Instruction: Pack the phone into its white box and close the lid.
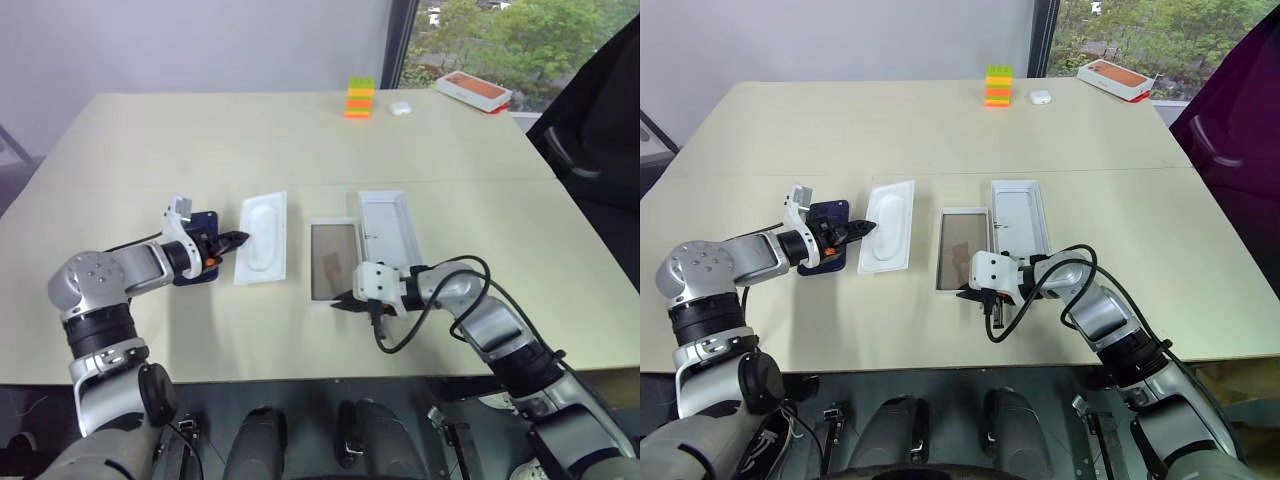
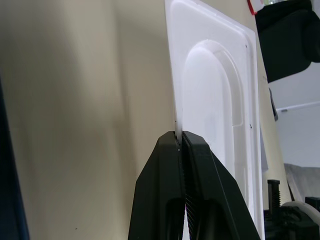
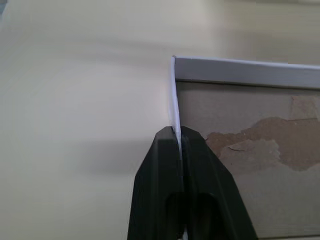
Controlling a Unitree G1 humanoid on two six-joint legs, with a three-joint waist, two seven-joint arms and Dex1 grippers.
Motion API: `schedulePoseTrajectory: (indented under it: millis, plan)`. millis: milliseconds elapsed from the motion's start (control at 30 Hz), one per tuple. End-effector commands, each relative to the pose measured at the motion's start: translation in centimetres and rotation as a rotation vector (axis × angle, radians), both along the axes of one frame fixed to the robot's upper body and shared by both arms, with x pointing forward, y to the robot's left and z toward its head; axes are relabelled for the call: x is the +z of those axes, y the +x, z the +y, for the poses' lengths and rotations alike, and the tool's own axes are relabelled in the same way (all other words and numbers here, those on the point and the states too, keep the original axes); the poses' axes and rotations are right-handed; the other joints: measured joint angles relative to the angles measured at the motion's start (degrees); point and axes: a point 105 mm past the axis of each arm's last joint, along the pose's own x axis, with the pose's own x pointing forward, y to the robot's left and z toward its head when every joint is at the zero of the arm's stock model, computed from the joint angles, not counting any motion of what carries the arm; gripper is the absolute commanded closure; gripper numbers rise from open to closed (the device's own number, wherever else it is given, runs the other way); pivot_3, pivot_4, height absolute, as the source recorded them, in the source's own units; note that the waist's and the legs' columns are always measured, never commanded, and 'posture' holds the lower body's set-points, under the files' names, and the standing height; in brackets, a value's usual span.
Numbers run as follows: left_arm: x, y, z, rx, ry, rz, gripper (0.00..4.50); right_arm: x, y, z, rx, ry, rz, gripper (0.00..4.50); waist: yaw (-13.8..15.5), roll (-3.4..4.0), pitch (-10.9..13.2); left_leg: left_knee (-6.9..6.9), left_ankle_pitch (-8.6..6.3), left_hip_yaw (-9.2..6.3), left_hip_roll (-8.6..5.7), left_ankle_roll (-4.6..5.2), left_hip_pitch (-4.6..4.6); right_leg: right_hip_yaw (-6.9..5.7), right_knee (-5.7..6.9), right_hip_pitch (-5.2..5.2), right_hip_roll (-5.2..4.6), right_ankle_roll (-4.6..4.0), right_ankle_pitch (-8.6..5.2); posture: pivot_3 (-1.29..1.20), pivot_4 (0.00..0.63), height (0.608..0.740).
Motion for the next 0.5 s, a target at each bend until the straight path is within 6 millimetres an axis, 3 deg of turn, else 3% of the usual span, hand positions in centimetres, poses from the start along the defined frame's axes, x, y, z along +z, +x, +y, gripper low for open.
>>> schedulePoseTrajectory:
  millis: [33, 200, 400, 433, 500]
  plan:
    - [2.1, 0.2, -0.8, -0.019, -0.012, -0.067, 4.5, 1.1, -0.2, 1.7, 0.049, 0.046, -0.04, 4.47, -0.01, -0.01, 0.0, 0.0, 0.0, 0.0, 0.0, 0.0, 0.0, 0.0, 0.0, 0.0, 0.0, 0.0, 0.0, 0.0, 0.15, 0.74]
    - [3.1, 0.0, -2.2, -0.035, -0.035, -0.089, 4.5, 1.0, -0.6, 4.0, 0.08, 0.073, -0.072, 4.47, -0.08, -0.03, 0.02, 0.0, 0.0, 0.0, 0.0, -0.01, -0.01, 0.01, 0.0, 0.0, -0.01, 0.0, 0.0, 0.0, 0.15, 0.74]
    - [2.4, -0.7, -3.5, -0.057, -0.024, -0.051, 4.5, 1.2, -0.3, 4.7, 0.053, 0.098, -0.044, 4.47, -0.14, -0.04, 0.02, 0.0, 0.02, 0.0, 0.0, -0.05, -0.01, 0.01, 0.0, 0.0, -0.01, 0.0, 0.0, 0.0, 0.15, 0.74]
    - [2.3, -0.8, -3.7, -0.055, -0.013, -0.05, 4.5, 1.2, -0.2, 4.6, 0.051, 0.1, -0.039, 3.9, -0.13, -0.04, 0.02, 0.0, 0.03, 0.0, 0.0, -0.05, -0.01, 0.01, 0.0, 0.0, -0.01, -0.01, 0.01, 0.0, 0.15, 0.74]
    - [2.1, -0.9, -3.6, -0.043, 0.014, -0.047, 4.5, 1.3, 0.0, 4.3, 0.041, 0.092, -0.058, 3.29, -0.13, -0.04, 0.02, 0.0, 0.03, -0.01, 0.0, -0.06, -0.01, 0.01, 0.0, 0.0, -0.01, -0.01, 0.01, 0.0, 0.15, 0.74]
